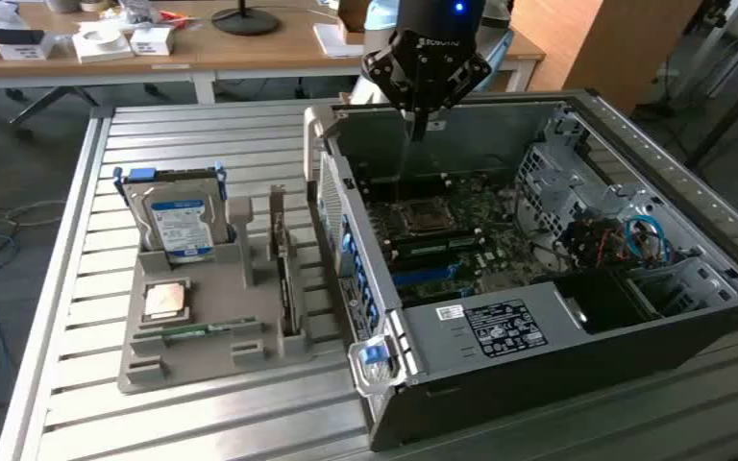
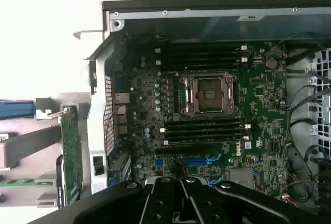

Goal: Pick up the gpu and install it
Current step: 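Reach for the gpu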

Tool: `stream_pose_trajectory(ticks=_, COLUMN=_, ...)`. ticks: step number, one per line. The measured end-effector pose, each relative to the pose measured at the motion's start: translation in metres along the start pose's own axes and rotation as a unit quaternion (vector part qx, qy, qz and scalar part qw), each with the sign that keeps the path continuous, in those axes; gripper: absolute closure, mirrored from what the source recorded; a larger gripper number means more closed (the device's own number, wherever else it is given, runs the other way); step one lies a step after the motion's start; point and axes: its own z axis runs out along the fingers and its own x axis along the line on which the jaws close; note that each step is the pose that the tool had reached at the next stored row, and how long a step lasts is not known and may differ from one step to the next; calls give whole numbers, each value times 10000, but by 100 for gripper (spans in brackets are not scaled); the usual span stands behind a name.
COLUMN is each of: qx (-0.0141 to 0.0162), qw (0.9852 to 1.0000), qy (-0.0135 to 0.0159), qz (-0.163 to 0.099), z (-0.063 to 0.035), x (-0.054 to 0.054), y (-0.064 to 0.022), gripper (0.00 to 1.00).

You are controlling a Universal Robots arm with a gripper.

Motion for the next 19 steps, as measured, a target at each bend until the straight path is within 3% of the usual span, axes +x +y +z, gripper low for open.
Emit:
stream_pose_trajectory(ticks=13, qx=0, qw=10000, qy=0, qz=0, z=0, x=-5, y=0, gripper=89)
stream_pose_trajectory(ticks=19, qx=0, qw=10000, qy=0, qz=0, z=-1, x=81, y=-6, gripper=89)
